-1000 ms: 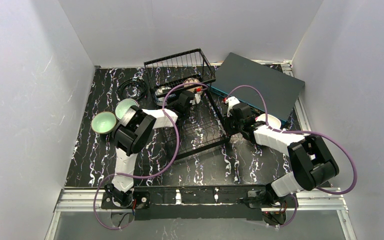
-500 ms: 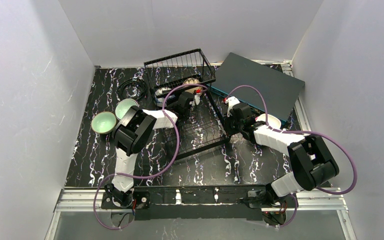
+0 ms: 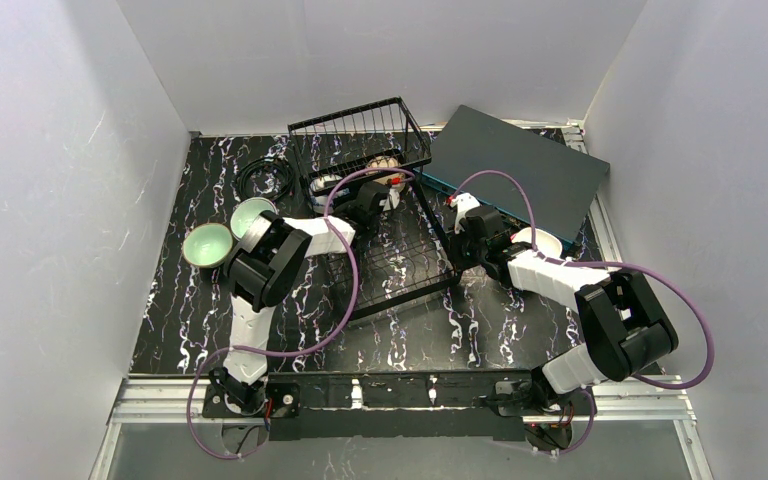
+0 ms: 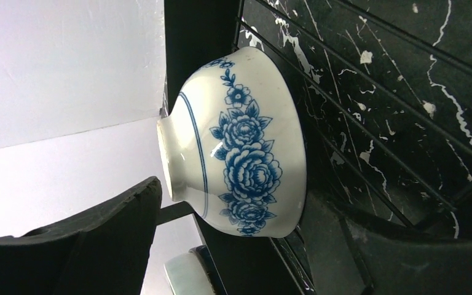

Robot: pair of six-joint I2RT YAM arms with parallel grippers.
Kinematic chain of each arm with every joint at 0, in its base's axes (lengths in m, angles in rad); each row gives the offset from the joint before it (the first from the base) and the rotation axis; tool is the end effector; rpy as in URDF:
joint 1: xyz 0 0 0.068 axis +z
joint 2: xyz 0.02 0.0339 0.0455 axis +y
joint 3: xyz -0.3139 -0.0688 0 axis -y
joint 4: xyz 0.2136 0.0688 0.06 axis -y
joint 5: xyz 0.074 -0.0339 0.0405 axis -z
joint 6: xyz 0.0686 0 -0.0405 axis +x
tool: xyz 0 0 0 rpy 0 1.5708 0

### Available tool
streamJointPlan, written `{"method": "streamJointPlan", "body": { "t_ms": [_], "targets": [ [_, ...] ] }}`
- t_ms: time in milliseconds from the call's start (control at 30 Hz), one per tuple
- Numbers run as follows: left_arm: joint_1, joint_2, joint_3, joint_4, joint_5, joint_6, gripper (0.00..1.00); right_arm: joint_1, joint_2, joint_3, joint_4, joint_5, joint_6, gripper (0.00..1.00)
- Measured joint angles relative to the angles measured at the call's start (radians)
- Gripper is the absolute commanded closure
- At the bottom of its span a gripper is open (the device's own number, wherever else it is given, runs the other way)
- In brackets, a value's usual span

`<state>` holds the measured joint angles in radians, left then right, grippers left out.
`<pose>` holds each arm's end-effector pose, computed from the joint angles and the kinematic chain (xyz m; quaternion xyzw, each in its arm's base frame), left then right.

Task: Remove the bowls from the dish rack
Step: Move the bowl to the dish rack.

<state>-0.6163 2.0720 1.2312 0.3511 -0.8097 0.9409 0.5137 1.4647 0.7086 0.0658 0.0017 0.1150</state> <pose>0.4082 -0.2283 0.2126 0.4092 0.7034 0.4097 0.4122 0.2555 0.1440 0.2319 -0.1788 0.8868 0.1310 0.4055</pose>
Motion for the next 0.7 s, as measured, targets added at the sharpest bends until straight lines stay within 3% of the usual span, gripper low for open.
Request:
{"method": "streamJointPlan", "body": {
  "t_ms": [200, 700],
  "targets": [
    [0.002, 0.0, 0.028, -0.089, 0.02, -0.048, 0.36, -0.002, 0.0, 0.0, 0.0, -0.003, -0.003, 0.99],
    [-0.04, -0.021, 0.06, -0.252, -0.016, -0.182, 0.38, -0.002, 0.0, 0.0, 0.0, -0.004, -0.003, 0.99]
  ]
}}
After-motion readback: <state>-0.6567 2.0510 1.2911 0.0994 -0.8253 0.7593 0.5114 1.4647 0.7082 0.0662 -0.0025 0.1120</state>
